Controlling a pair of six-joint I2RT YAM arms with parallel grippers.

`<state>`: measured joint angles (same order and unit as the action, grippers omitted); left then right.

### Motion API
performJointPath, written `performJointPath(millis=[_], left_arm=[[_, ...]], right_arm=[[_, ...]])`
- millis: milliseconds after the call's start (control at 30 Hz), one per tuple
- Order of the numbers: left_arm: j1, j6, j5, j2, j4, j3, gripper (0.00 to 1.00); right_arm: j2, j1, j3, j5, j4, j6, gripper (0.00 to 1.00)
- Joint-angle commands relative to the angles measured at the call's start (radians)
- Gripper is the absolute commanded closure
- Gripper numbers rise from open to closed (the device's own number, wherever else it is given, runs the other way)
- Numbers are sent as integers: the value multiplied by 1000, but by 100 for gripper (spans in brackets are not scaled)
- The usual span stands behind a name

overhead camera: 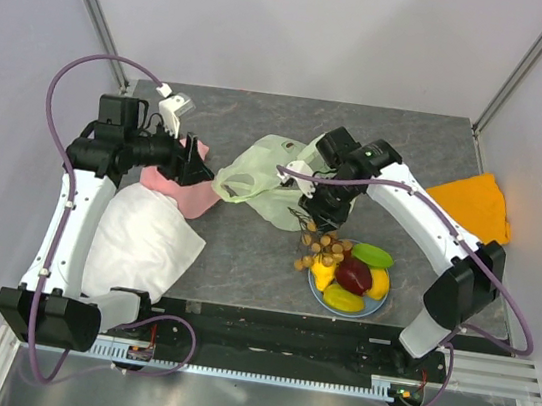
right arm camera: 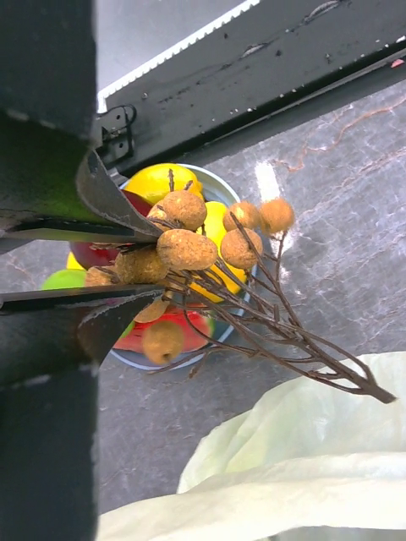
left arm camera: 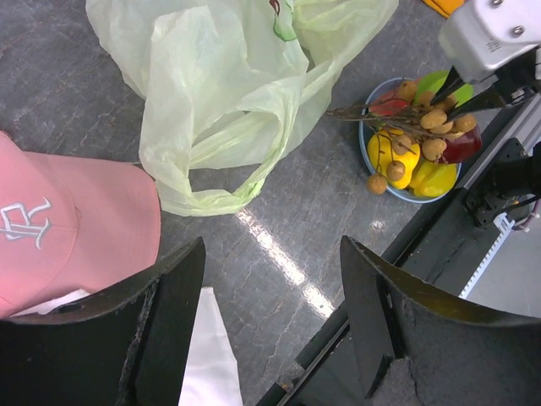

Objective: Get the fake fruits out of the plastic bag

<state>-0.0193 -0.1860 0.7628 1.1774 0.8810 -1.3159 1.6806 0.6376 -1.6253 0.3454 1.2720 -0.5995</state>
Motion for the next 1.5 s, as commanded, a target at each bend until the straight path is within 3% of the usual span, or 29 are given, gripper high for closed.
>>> performJointPath(millis=[0, 333, 733, 1033, 1300, 1333, 1367, 1467], left_arm=[[-1, 22, 32, -4, -37, 4, 28], [-1, 37, 49, 18, -53, 4, 28], [-2, 68, 73, 56, -73, -11, 28], [-1, 68, 69, 45, -73, 7, 28], [-1, 65, 66, 39, -73, 20, 28], [-1, 63, 64, 39, -73, 20, 28], [-1, 63, 66, 41, -73, 21, 28], [-1, 62, 70, 48, -73, 21, 28]], right_arm=[[-61, 1, -65, -14, 98, -25, 73], [-180, -4, -35, -71, 190, -10, 77], [-346, -22, 200, -112, 190, 0, 80], [-334, -53, 289, -115, 179, -34, 78], [-295, -55, 292, -131, 150, -43, 54], [-295, -56, 291, -134, 150, -43, 35], [-294, -55, 288, -135, 147, -39, 2], [-292, -55, 282, -141, 144, -31, 2]])
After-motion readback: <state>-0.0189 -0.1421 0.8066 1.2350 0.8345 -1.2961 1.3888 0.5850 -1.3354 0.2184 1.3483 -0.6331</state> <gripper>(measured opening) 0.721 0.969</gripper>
